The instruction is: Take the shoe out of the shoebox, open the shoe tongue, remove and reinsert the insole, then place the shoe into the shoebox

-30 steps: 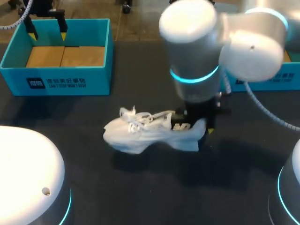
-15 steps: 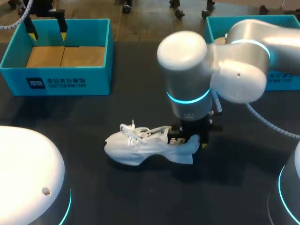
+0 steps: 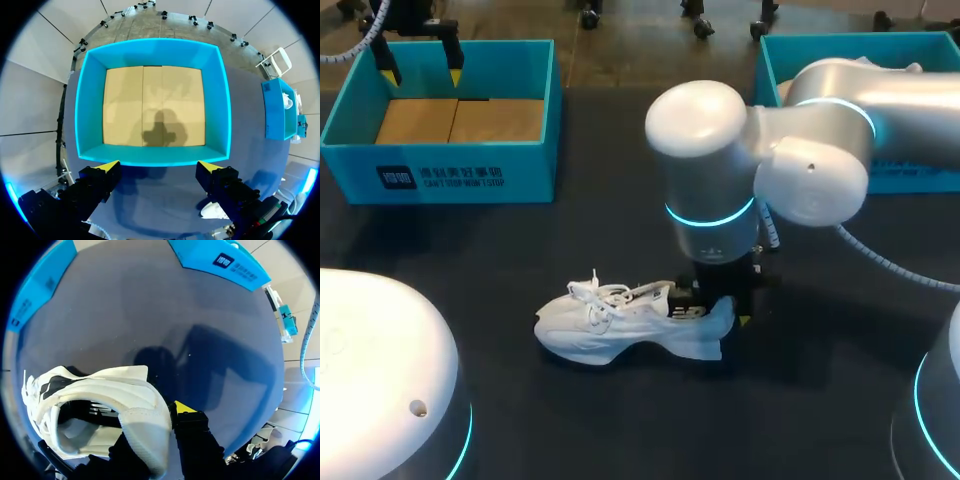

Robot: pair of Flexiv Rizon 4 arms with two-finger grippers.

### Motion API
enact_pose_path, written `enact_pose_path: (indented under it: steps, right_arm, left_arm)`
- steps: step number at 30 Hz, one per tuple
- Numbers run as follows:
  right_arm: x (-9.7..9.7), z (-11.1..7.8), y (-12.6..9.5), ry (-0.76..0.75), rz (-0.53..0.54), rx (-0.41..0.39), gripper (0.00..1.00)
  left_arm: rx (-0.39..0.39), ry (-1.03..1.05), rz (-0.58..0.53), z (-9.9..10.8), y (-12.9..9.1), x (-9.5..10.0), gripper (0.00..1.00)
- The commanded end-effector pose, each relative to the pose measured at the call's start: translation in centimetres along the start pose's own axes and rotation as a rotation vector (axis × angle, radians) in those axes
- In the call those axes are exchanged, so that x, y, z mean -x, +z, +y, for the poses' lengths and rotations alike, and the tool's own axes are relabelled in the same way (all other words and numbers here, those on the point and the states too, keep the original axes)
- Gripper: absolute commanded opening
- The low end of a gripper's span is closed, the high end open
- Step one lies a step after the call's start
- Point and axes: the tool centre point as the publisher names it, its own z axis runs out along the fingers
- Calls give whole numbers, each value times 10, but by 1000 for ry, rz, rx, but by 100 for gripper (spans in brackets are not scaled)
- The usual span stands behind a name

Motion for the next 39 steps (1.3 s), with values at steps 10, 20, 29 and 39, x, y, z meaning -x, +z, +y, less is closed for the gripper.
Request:
enact_pose_path:
  steps: [10, 20, 29, 39]
  right_arm:
    - [-15, -5, 21, 85, 2, 2, 0]
    - [-11, -3, 24, 124, 33, -10, 100]
    - [11, -3, -29, 111, 121, -5, 100]
    - [35, 8, -100, -228, 351, 110, 100]
  left_arm:
    - [0, 0, -1, 0, 0, 0, 100]
    - [0, 0, -1, 0, 0, 0, 100]
    - [0, 0, -1, 0, 0, 0, 100]
    - [0, 0, -1, 0, 0, 0, 100]
